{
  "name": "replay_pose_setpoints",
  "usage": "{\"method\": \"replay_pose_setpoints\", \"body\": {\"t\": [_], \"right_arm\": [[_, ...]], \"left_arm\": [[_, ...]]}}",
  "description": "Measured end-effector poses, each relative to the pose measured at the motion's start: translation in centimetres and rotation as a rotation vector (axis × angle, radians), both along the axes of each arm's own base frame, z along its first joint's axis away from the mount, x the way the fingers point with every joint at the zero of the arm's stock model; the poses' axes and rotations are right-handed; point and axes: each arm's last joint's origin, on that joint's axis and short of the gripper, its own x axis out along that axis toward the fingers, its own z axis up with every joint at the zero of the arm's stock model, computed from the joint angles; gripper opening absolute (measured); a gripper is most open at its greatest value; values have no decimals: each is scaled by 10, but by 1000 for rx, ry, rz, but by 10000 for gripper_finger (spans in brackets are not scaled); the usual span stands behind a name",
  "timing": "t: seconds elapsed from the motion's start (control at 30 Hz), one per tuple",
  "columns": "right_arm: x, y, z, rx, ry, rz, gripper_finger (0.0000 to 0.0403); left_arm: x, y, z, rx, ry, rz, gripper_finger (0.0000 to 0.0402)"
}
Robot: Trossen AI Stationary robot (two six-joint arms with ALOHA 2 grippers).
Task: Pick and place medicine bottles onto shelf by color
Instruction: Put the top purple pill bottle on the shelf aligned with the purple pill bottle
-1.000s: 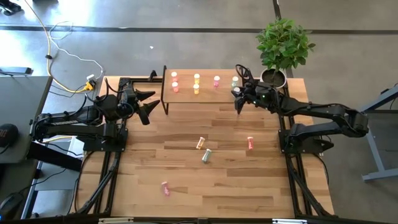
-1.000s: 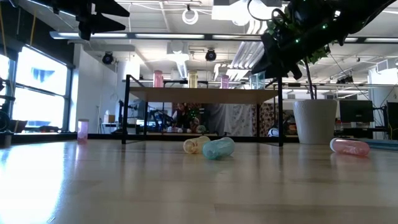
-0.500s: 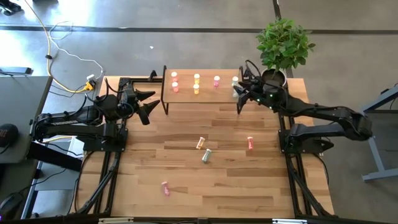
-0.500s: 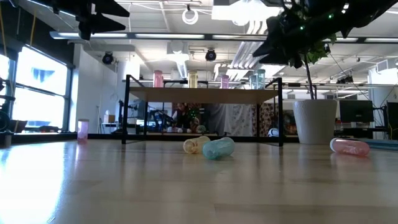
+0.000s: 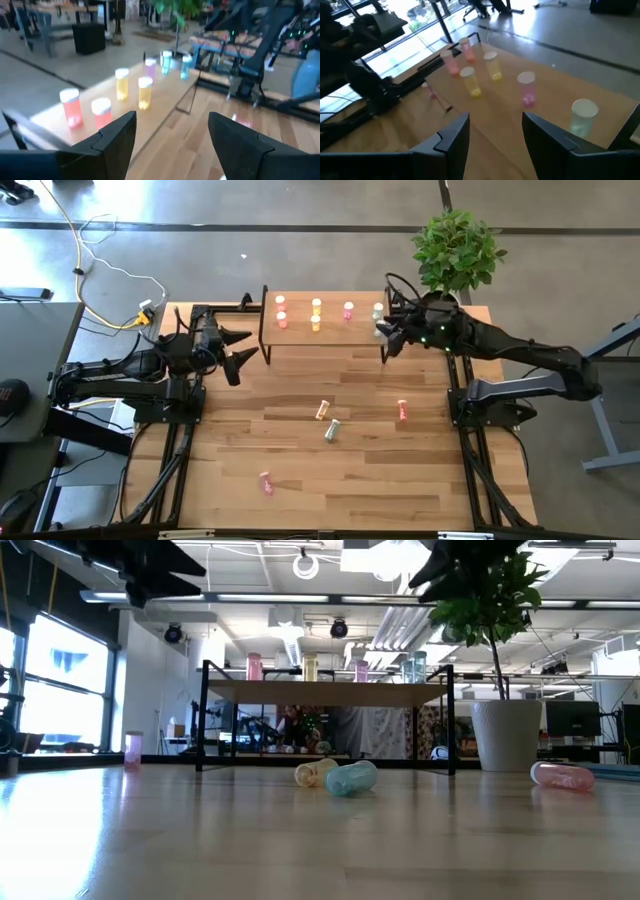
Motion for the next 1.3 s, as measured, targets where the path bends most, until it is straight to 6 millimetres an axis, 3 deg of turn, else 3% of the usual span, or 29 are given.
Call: {"method": "replay_pose_setpoints", "body": {"t": [0.23,0.7,0.83,1.0,1.3], "right_arm": [[1,21,1,108,13,-10,172],[2,38,-2,109,34,-17,172],[2,38,-2,88,45,-9,172],[2,38,-2,81,49,-6,172],[2,38,-2,54,67,16,172]], "left_arm": [[-5,-2,-14,-96,152,13,239],[-37,-5,-1,-188,559,54,239],[-40,-2,-2,-241,568,54,239],[-39,7,-5,-347,529,176,239],[-25,23,-16,-553,518,329,239]]}}
